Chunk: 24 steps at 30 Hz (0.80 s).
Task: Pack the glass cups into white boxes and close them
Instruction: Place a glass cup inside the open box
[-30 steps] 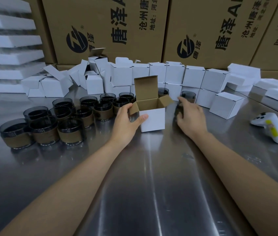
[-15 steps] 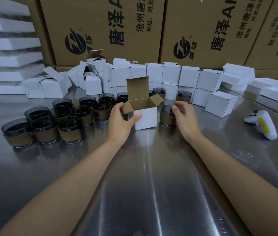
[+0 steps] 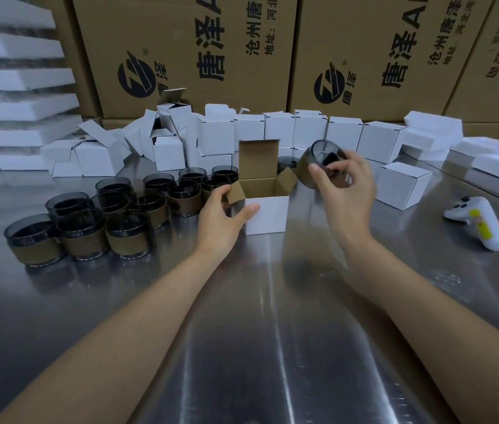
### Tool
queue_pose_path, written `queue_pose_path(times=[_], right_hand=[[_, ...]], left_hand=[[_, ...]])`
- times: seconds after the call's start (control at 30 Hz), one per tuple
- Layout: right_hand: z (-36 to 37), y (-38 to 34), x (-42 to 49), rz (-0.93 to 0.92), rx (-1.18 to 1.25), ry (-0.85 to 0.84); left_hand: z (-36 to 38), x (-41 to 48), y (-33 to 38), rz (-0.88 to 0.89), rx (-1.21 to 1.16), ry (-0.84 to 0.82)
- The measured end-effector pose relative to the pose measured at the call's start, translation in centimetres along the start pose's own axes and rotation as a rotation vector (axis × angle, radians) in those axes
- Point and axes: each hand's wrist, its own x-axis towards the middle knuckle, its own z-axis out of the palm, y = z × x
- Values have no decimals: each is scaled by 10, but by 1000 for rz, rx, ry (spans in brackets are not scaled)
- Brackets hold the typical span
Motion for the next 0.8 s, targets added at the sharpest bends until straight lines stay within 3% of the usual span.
queue_pose_path(times=[0.2,0.3,0.53,0.8], right_hand=[[8,-24,-15,-175,29,-80],[10,-17,-20,-228,-91,-170],[18,2,-23,-89,-368,-337],[16,2,-23,-242,-740,-508]], left_hand=[[4,-6,4,92,97,-109],[4,-8,4,122,123,-126],[3,-8,6,140,147,-93],[4,-9,6,137,156,-94]])
